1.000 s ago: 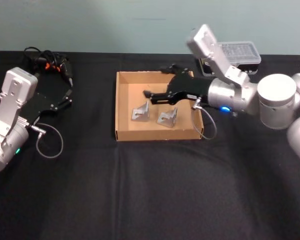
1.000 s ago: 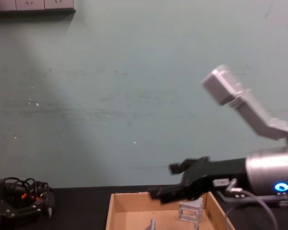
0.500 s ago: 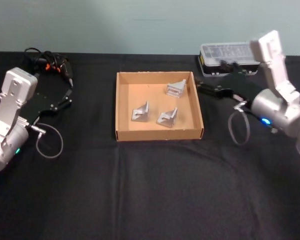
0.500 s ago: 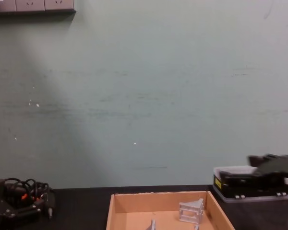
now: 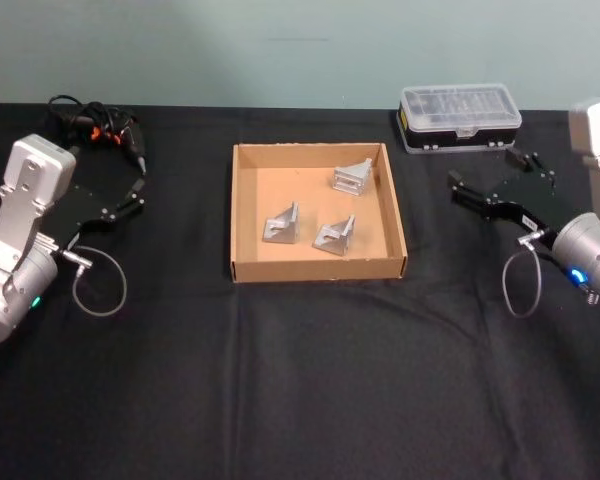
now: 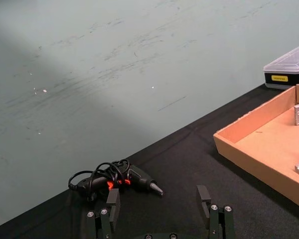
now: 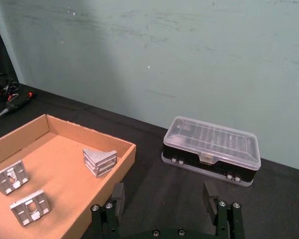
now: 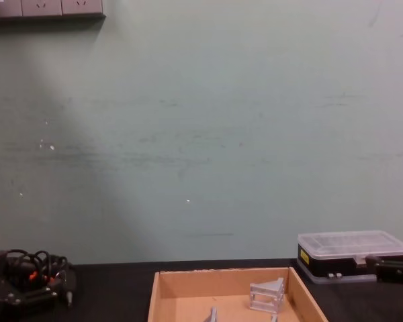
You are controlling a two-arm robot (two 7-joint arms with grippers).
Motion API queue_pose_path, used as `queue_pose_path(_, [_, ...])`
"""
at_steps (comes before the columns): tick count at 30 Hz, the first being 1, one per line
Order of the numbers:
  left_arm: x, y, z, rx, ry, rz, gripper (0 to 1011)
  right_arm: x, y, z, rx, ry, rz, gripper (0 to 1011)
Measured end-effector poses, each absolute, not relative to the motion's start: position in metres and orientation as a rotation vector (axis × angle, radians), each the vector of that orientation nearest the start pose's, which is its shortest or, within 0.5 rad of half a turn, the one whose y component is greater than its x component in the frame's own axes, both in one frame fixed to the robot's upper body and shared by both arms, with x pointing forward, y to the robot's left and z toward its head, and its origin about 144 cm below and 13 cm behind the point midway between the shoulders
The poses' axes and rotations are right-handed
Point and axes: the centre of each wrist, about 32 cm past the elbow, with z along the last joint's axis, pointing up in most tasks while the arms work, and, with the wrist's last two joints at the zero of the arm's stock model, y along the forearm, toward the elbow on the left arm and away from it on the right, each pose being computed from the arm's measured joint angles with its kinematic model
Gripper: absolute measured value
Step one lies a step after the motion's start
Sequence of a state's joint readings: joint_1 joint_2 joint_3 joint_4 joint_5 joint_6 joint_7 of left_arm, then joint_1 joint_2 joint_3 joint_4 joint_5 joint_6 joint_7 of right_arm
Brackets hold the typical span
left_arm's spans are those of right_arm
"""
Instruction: Use one hand to pick up the angle iron from the table and place it into the box.
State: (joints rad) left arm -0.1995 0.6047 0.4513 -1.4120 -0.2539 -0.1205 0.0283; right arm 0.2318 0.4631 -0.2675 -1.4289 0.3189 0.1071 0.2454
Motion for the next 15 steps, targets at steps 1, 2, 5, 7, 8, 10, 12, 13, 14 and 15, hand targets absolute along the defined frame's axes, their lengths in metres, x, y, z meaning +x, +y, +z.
queue_pose_path(1, [0.4886,0.3096,1.1398,0.305,-0.285,1.248,1000,0.5146,-0.3046,1.1753,-0.230,-0.035,-1.157,1000])
queue_pose_path(2, [0.4886,0.3097,1.1398,0.304,-0.285,1.248,1000,0.5147,-0.3047,1.1756,-0.230,-0.036,-1.157,1000])
queue_pose_path(5, [0.4886,0.3097,1.1398,0.304,-0.285,1.248,1000,0.5148,-0.3046,1.1757,-0.230,-0.036,-1.157,1000])
queue_pose_path(7, [0.4886,0.3097,1.1398,0.304,-0.285,1.248,1000,0.5148,-0.3046,1.1757,-0.230,-0.037,-1.157,1000])
queue_pose_path(8, [0.4886,0.3097,1.1398,0.304,-0.285,1.248,1000,0.5148,-0.3045,1.1757,-0.230,-0.037,-1.157,1000])
queue_pose_path(10, [0.4886,0.3097,1.1398,0.304,-0.285,1.248,1000,0.5149,-0.3045,1.1758,-0.230,-0.038,-1.157,1000])
queue_pose_path(12, [0.4886,0.3097,1.1398,0.304,-0.285,1.248,1000,0.5149,-0.3045,1.1758,-0.230,-0.038,-1.158,1000])
queue_pose_path(13, [0.4886,0.3097,1.1398,0.304,-0.285,1.248,1000,0.5149,-0.3045,1.1759,-0.230,-0.038,-1.158,1000])
queue_pose_path(14, [0.4886,0.3097,1.1398,0.304,-0.285,1.248,1000,0.5149,-0.3045,1.1759,-0.230,-0.038,-1.158,1000])
queue_pose_path(15, [0.4886,0.3096,1.1398,0.304,-0.285,1.248,1000,0.5149,-0.3045,1.1759,-0.230,-0.039,-1.158,1000])
